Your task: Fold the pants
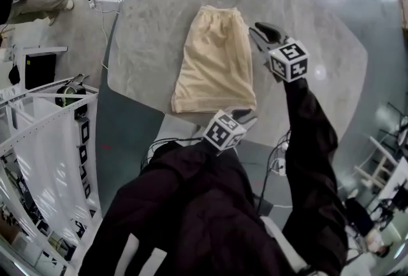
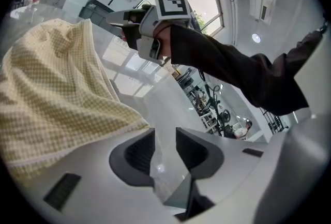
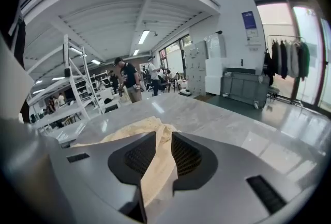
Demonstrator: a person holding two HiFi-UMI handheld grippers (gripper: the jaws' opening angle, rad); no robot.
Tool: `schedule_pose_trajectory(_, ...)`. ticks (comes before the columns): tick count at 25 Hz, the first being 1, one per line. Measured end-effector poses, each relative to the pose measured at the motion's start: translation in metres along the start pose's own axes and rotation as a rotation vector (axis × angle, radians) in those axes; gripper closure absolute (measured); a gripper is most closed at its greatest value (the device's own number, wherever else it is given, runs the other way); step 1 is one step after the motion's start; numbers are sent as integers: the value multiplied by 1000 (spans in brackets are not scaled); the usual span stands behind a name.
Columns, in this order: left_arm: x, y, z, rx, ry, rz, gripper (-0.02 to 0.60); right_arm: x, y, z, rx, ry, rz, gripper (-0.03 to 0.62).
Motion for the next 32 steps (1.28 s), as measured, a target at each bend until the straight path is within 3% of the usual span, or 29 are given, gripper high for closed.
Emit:
schedule_pose_trajectory(5, 0, 39, 5, -106, -4, 50, 471, 30, 46, -23, -58, -160, -94, 516)
schedule_pose_trajectory(13, 26, 108, 21, -293, -28, 228, 471, 87, 101, -57, -183, -344, -212, 516)
schedule_pose_trajectory(18, 23, 138, 23, -387, -32, 239, 471, 125, 118, -64, -233, -420, -262, 516)
schedule_pose_trajectory(24, 31, 165, 5, -416, -12, 328, 471, 148, 134, -88, -131, -492, -328, 510)
schedule_pose_trajectory(32, 66, 202, -19, -468, 74, 436, 470, 165, 145, -122, -73, -529, -324, 503)
Point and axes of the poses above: the fingertips, and each gripper's own axes: y backward along the fingers, x to its left, z out of its top, the point moved 10 cm from there along y, backward along the fingers, and after that the axes turned 8 degrees about y, right-handed, at the moved point
